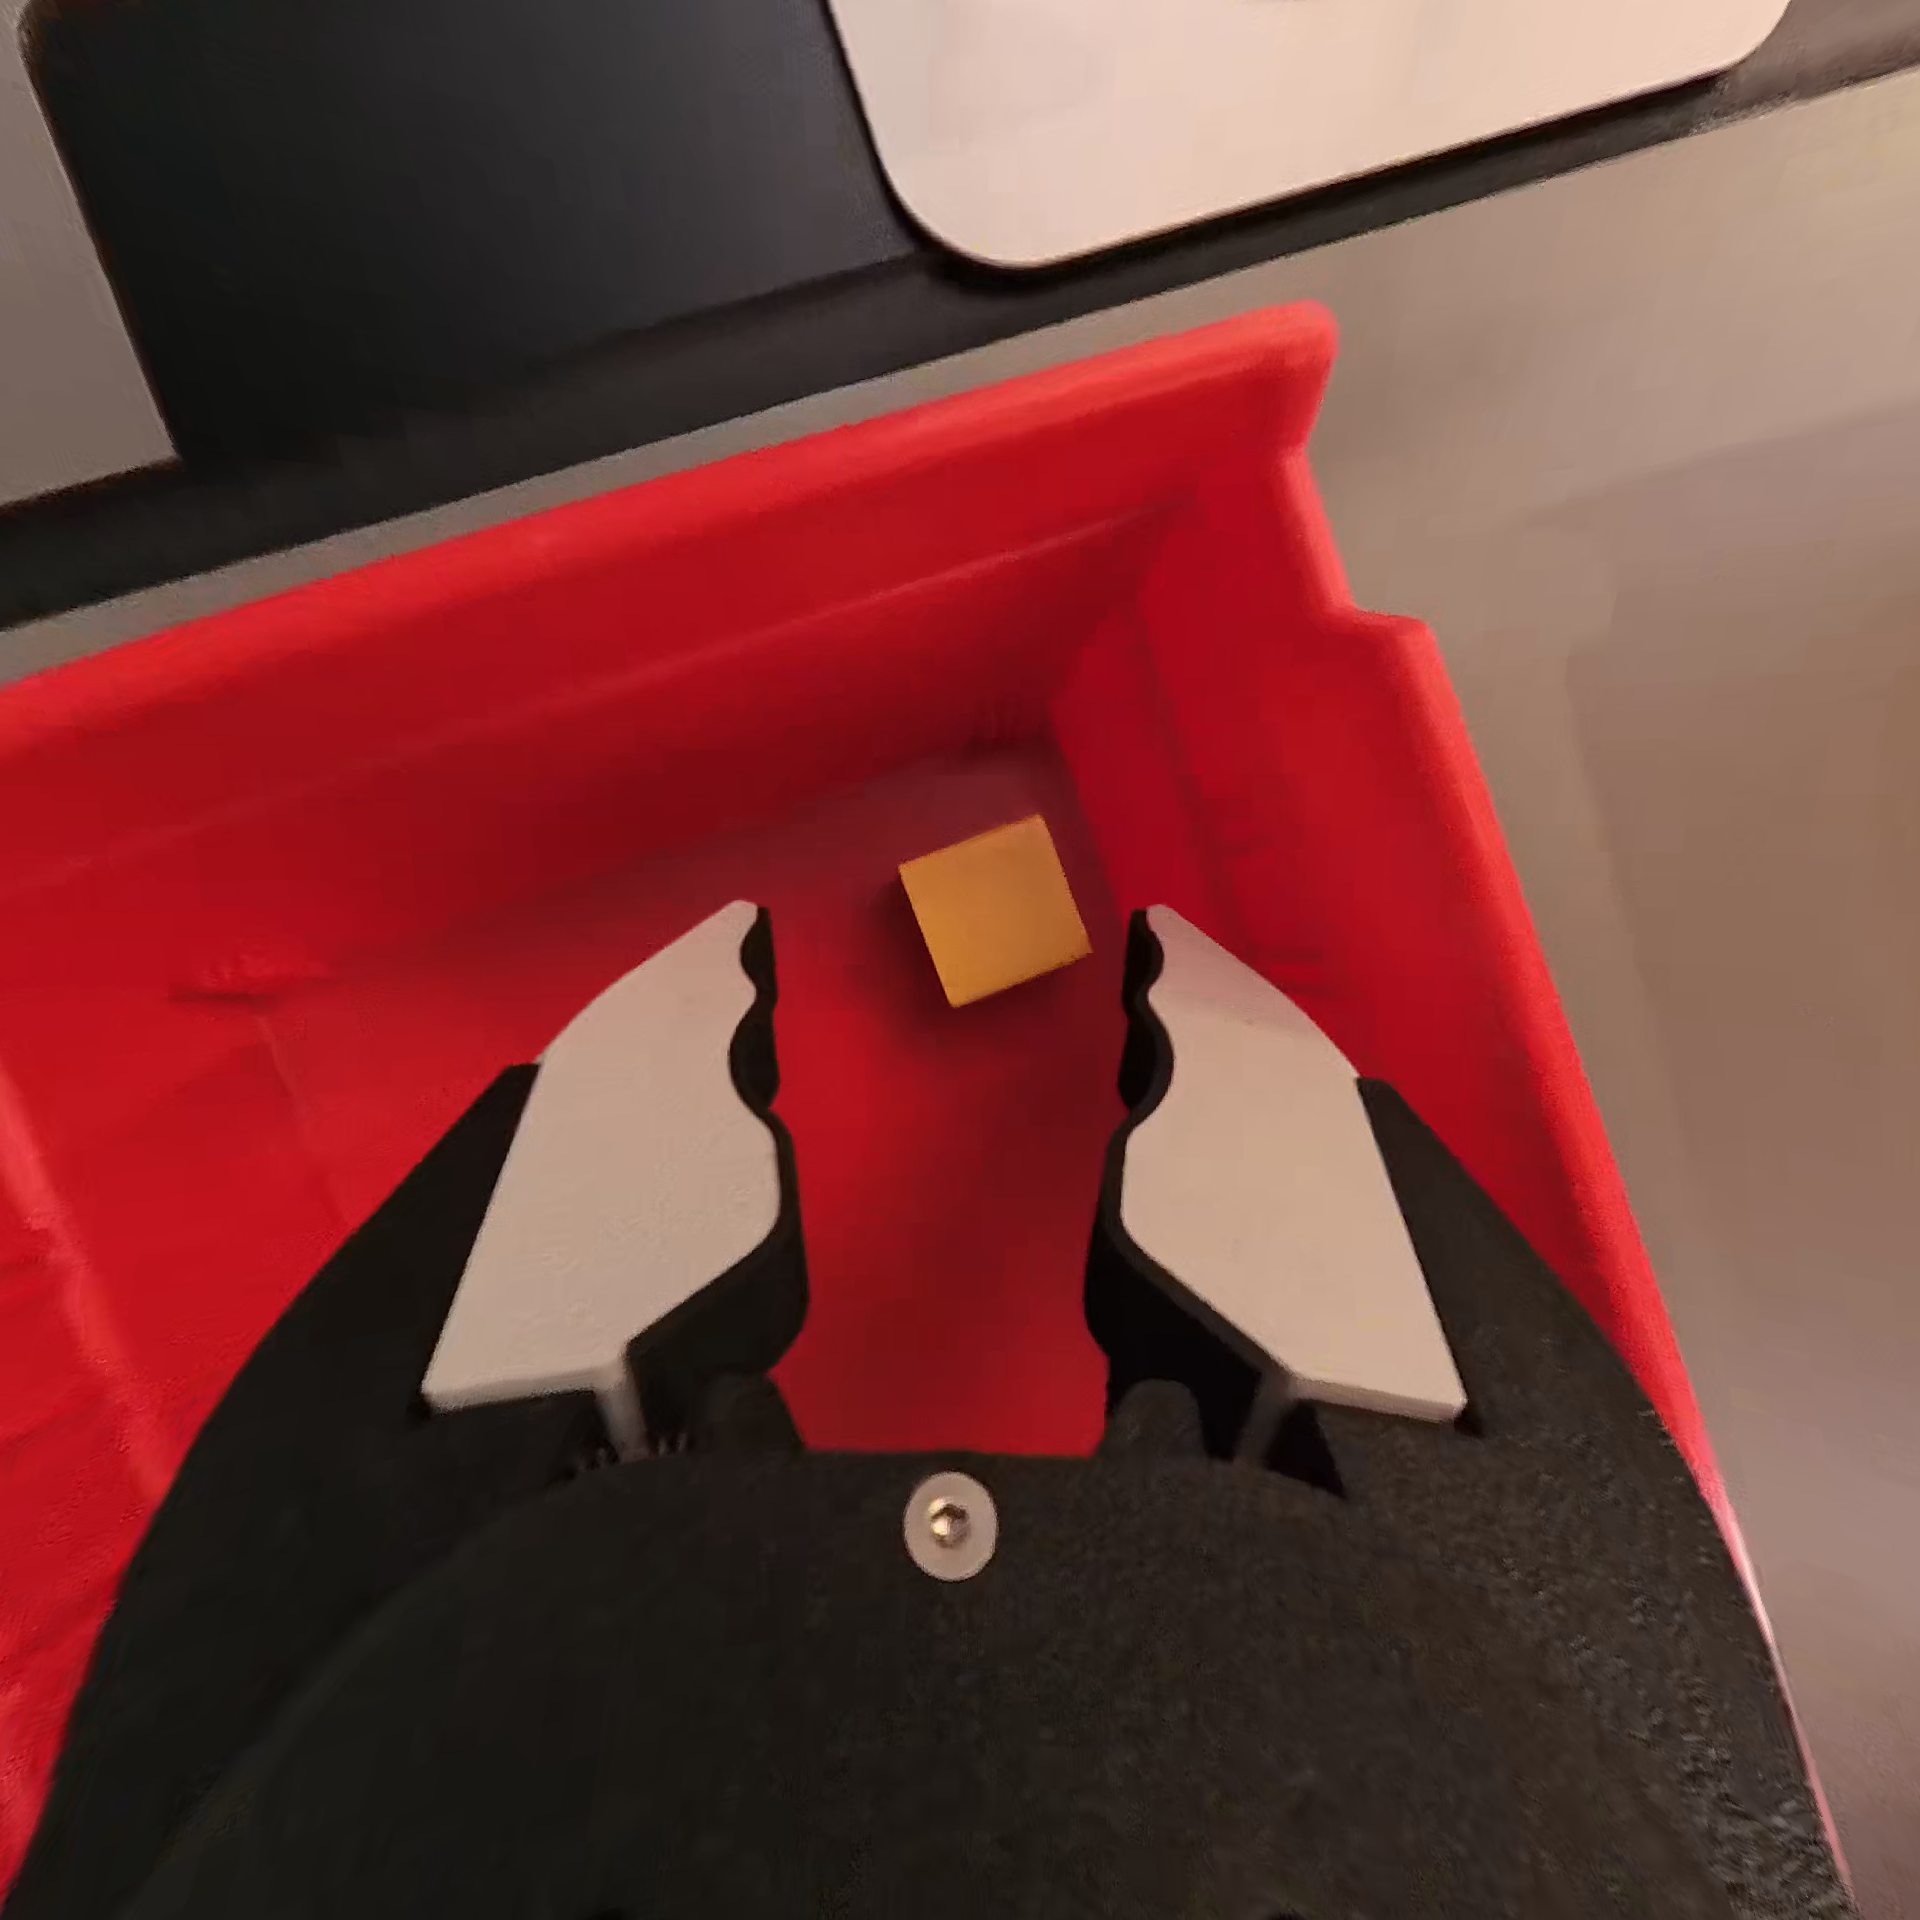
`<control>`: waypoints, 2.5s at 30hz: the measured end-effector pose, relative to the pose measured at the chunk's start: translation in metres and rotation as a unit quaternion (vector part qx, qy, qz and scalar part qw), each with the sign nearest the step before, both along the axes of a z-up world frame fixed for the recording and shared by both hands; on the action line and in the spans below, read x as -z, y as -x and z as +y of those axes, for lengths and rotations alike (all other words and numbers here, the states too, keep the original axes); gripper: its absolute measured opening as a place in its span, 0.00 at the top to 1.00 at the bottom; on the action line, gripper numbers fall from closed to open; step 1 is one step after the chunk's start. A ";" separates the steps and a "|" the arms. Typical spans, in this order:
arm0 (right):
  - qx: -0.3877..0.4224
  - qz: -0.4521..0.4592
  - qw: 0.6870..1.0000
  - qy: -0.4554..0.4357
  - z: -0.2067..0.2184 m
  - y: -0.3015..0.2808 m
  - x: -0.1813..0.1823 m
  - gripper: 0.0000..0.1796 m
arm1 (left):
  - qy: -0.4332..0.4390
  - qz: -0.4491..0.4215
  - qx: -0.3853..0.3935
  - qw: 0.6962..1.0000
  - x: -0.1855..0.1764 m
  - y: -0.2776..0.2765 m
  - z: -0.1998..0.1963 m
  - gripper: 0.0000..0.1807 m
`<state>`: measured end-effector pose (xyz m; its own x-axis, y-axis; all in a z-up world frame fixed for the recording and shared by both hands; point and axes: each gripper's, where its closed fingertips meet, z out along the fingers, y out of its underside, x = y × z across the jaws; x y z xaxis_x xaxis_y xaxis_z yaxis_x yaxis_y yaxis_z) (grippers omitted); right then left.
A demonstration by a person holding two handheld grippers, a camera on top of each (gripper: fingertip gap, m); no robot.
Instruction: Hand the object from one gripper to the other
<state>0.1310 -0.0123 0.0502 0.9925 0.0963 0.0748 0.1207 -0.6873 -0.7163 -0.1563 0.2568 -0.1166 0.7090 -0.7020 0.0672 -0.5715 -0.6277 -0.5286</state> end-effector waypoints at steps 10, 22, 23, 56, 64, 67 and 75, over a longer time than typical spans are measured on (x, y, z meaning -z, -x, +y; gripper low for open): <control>0.002 -0.010 0.999 0.046 0.005 -0.016 0.032 0.80 | -0.019 0.030 -0.024 0.999 0.023 -0.004 0.008 0.69; -0.059 -0.035 0.996 0.049 0.025 0.015 0.042 0.80 | 0.004 0.068 0.002 0.998 0.021 0.018 0.000 0.80; -0.065 -0.038 0.997 0.034 0.030 0.018 0.039 0.80 | 0.001 0.059 0.004 0.998 0.014 0.020 -0.001 0.80; -0.486 -0.335 0.712 -0.381 -0.002 0.267 -0.016 0.81 | 0.089 -0.249 0.587 0.765 -0.183 -0.032 -0.290 0.80; -0.397 -0.279 0.858 -0.166 -0.007 0.134 0.001 0.81 | -0.149 -0.324 0.510 0.783 -0.234 -0.037 -0.254 0.69; -0.345 -0.212 0.914 -0.023 -0.031 0.067 0.041 0.81 | -0.208 -0.377 0.467 0.773 -0.257 -0.032 -0.249 0.70; -0.303 -0.112 0.902 0.287 -0.066 0.026 0.154 0.81 | -0.234 -0.496 0.403 0.732 -0.299 -0.025 -0.256 0.71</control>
